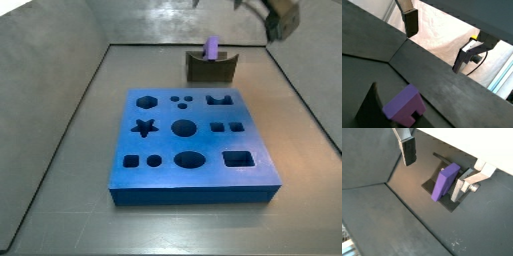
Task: Pick up the double-square object. Move up. Place the double-square object on the fixture. Regrasp the double-square object. Move to above the board. Insert the double-square object.
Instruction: Regrasp the double-square object.
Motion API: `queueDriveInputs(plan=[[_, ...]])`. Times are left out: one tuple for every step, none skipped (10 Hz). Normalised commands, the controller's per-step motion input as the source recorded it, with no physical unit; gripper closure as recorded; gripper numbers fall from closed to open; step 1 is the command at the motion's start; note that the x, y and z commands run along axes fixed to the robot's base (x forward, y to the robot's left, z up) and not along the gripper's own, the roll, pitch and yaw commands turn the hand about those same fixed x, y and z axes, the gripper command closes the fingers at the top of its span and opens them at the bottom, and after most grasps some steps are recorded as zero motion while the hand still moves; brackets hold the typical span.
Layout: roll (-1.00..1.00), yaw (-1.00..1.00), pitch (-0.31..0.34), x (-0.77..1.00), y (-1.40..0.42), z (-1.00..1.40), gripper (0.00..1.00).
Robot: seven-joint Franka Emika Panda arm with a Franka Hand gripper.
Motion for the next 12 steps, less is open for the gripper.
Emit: queueDriveInputs(plan=[[0.11, 0.18, -0.025, 0.08, 0.05, -1.0, 0.0], [0.1, 0.16, -0.06, 0.08, 0.05, -1.0, 0.0], [0.08, 0.12, -0.099, 0.1, 0.04, -1.0, 0.0], [0.07, 0.09, -0.116, 0.1, 0.04, -1.0, 0.0], [0.07, 0.05, -0.122, 0.11, 0.04, -1.0, 0.0], [0.08, 0.02, -0.119, 0.12, 0.03, -1.0, 0.0], [0.08, -0.01, -0.104, 0.11, 0.03, -0.87, 0.0], [0.07, -0.02, -0.093, 0.1, 0.02, -0.77, 0.0], [0.07, -0.04, -0.063, 0.09, 0.01, -0.59, 0.0], [0.06, -0.04, -0.046, 0.08, 0.01, -0.45, 0.0], [0.06, -0.04, -0.03, 0.08, 0.01, -0.31, 0.0], [0.05, -0.03, 0.003, 0.04, 0.0, -0.2, 0.0]])
